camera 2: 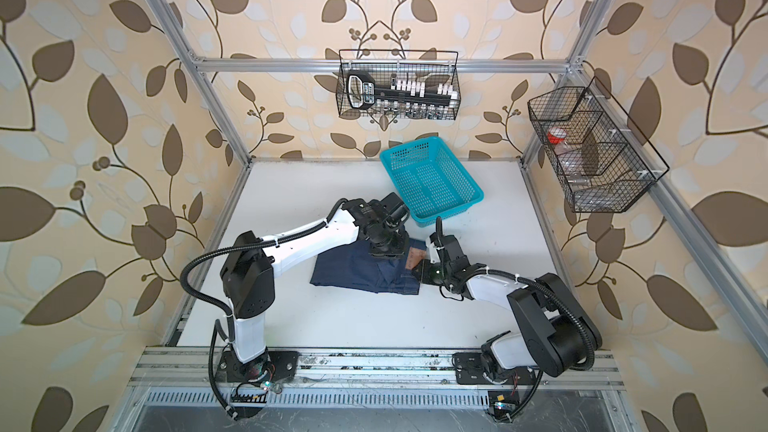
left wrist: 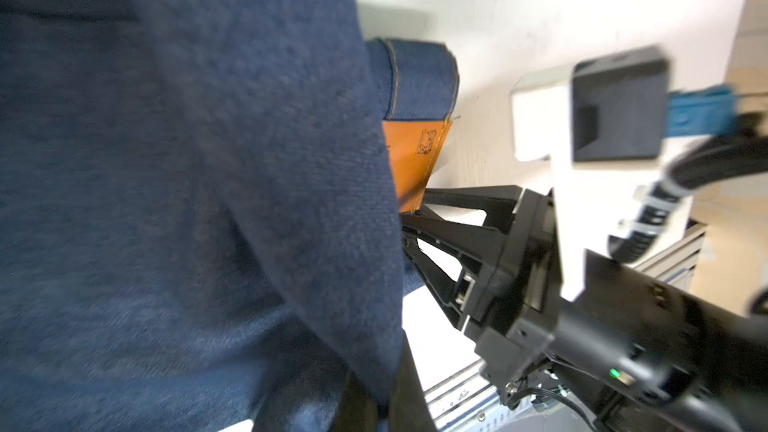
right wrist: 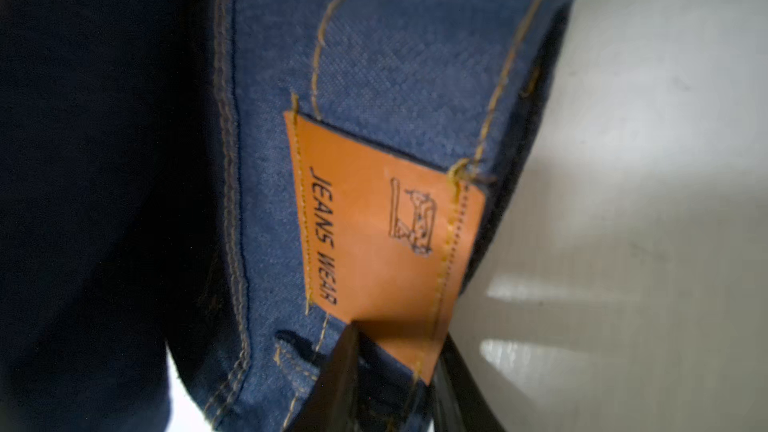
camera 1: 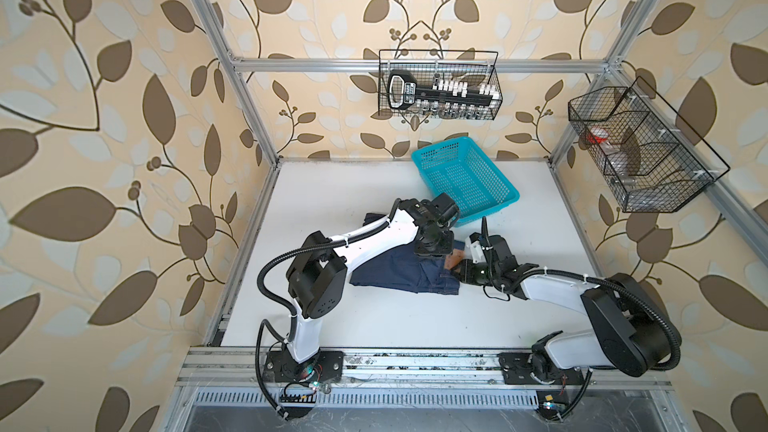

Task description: Fold and stack the trousers

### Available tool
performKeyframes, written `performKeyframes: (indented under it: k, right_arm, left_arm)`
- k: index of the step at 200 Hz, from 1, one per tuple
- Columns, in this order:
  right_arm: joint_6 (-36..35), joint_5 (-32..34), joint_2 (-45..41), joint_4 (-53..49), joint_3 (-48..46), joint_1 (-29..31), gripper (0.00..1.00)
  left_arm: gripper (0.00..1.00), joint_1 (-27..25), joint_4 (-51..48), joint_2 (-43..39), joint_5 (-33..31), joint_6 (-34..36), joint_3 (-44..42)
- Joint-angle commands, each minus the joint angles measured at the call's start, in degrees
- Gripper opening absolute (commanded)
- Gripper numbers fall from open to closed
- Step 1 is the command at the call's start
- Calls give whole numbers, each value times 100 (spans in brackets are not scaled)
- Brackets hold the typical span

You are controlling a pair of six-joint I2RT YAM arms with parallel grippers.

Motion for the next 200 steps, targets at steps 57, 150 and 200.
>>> performKeyframes:
  k: [57, 150, 200]
  right_arm:
    - [67, -46, -20, 63, -279, -48, 23]
    - [-345, 117, -1922, -1560, -271, -689, 39]
    - [-629, -49, -2887, -1844, 354, -509, 46]
  left_arm:
    - [10, -254, -288, 495, 805, 818, 557]
    - [46, -18, -572, -277, 1128, 1086, 330]
    - [56, 1159, -627, -1253, 605, 1428, -797]
